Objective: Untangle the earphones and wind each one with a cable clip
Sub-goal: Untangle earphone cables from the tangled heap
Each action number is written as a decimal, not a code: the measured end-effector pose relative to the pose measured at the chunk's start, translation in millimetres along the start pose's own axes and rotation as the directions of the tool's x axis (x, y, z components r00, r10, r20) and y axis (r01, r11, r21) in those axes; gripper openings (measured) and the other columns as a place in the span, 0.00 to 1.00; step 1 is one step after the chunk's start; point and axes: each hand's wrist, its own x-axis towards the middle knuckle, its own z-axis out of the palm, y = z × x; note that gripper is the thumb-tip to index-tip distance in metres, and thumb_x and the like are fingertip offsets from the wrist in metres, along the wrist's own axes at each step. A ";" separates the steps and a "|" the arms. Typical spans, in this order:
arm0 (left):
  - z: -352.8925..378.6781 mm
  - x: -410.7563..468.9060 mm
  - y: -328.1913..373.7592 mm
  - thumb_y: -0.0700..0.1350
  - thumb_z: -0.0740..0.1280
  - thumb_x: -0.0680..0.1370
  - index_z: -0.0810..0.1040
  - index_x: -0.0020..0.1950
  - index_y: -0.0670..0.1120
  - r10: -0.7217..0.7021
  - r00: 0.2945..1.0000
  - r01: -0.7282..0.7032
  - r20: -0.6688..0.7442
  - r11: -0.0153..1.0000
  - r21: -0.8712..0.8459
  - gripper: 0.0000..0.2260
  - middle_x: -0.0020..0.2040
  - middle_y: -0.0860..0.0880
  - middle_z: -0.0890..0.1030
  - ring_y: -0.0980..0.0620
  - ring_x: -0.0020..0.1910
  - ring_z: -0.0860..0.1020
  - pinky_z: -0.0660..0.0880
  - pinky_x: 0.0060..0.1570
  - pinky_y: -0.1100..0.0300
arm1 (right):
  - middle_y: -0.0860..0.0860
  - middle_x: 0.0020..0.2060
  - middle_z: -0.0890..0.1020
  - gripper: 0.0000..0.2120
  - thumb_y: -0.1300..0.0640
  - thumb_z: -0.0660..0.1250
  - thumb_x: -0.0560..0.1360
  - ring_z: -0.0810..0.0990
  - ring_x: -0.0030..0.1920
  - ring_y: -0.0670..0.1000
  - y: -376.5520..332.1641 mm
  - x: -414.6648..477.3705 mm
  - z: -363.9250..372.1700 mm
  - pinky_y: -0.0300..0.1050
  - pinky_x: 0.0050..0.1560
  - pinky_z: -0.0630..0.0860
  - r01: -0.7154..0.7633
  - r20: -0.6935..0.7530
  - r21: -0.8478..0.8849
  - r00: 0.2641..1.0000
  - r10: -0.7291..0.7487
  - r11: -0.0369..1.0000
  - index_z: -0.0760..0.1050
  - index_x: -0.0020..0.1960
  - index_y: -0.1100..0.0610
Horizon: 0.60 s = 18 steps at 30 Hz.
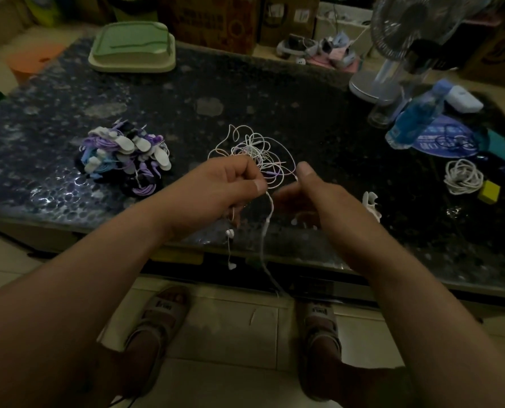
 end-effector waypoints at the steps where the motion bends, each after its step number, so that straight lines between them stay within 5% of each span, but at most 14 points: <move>1: 2.4 0.1 0.9 0.39 0.66 0.84 0.77 0.49 0.41 0.012 1.000 -0.012 0.002 1.000 -0.002 0.04 0.33 0.49 0.76 0.57 0.30 0.73 0.72 0.31 0.66 | 0.43 0.51 0.87 0.23 0.34 0.56 0.82 0.85 0.53 0.40 -1.3 -0.2 3.4 0.48 0.60 0.76 0.039 0.011 0.042 0.999 -0.039 0.998 0.83 0.59 0.47; 3: 6.8 1.0 0.6 0.38 0.66 0.83 0.76 0.52 0.35 0.023 1.000 -0.023 0.004 0.999 -0.023 0.05 0.36 0.41 0.82 0.53 0.34 0.79 0.75 0.36 0.63 | 0.47 0.49 0.88 0.17 0.42 0.65 0.82 0.87 0.51 0.45 -3.7 0.2 12.6 0.49 0.59 0.78 0.071 0.082 0.123 0.993 -0.082 0.990 0.78 0.65 0.51; 5: 6.7 1.7 -0.7 0.39 0.67 0.83 0.76 0.52 0.34 0.029 1.000 -0.029 -0.006 1.000 -0.006 0.07 0.39 0.33 0.79 0.46 0.39 0.77 0.73 0.42 0.55 | 0.46 0.37 0.85 0.11 0.49 0.66 0.83 0.84 0.38 0.46 -2.3 1.2 19.3 0.48 0.47 0.79 0.063 0.140 0.172 0.986 -0.088 0.983 0.77 0.58 0.56; 9: -2.5 -2.5 1.4 0.45 0.66 0.84 0.80 0.49 0.42 -0.001 1.000 0.004 -0.029 0.994 0.106 0.08 0.38 0.43 0.80 0.58 0.32 0.73 0.69 0.33 0.69 | 0.46 0.25 0.67 0.13 0.54 0.66 0.83 0.63 0.26 0.46 -5.5 4.4 5.6 0.40 0.27 0.59 0.048 -0.026 0.299 0.999 -0.042 0.953 0.73 0.39 0.54; 11: -4.6 -3.8 1.9 0.47 0.64 0.85 0.80 0.50 0.44 -0.020 1.000 0.018 0.020 0.996 0.091 0.10 0.35 0.44 0.78 0.57 0.33 0.75 0.71 0.33 0.70 | 0.47 0.27 0.63 0.15 0.55 0.65 0.83 0.60 0.27 0.47 -9.9 5.9 -4.3 0.41 0.28 0.56 0.043 -0.113 0.470 0.994 0.012 0.881 0.70 0.37 0.54; 14: -4.7 -4.5 -1.6 0.48 0.63 0.83 0.80 0.50 0.42 -0.049 0.975 0.055 0.215 0.998 -0.021 0.11 0.30 0.48 0.70 0.48 0.37 0.79 0.77 0.46 0.60 | 0.48 0.27 0.63 0.18 0.54 0.64 0.82 0.64 0.27 0.47 -12.3 9.0 -9.1 0.42 0.29 0.64 0.055 -0.270 0.614 0.952 0.144 0.787 0.69 0.33 0.53; 16: -4.5 -6.3 -5.2 0.47 0.63 0.84 0.80 0.51 0.42 -0.097 0.940 0.127 0.327 0.989 -0.072 0.11 0.31 0.46 0.69 0.47 0.33 0.73 0.76 0.44 0.55 | 0.48 0.26 0.63 0.19 0.53 0.64 0.82 0.65 0.27 0.47 -12.4 12.0 -15.6 0.42 0.32 0.69 0.079 -0.330 0.694 0.918 0.219 0.716 0.68 0.32 0.52; 18: -4.8 -8.2 -6.2 0.44 0.61 0.86 0.80 0.51 0.41 -0.123 0.930 0.149 0.345 0.988 -0.049 0.11 0.31 0.48 0.70 0.51 0.30 0.67 0.72 0.36 0.59 | 0.50 0.26 0.69 0.20 0.51 0.63 0.83 0.71 0.30 0.49 -12.3 11.3 -23.5 0.47 0.39 0.77 0.056 -0.366 0.650 0.897 0.248 0.758 0.70 0.33 0.53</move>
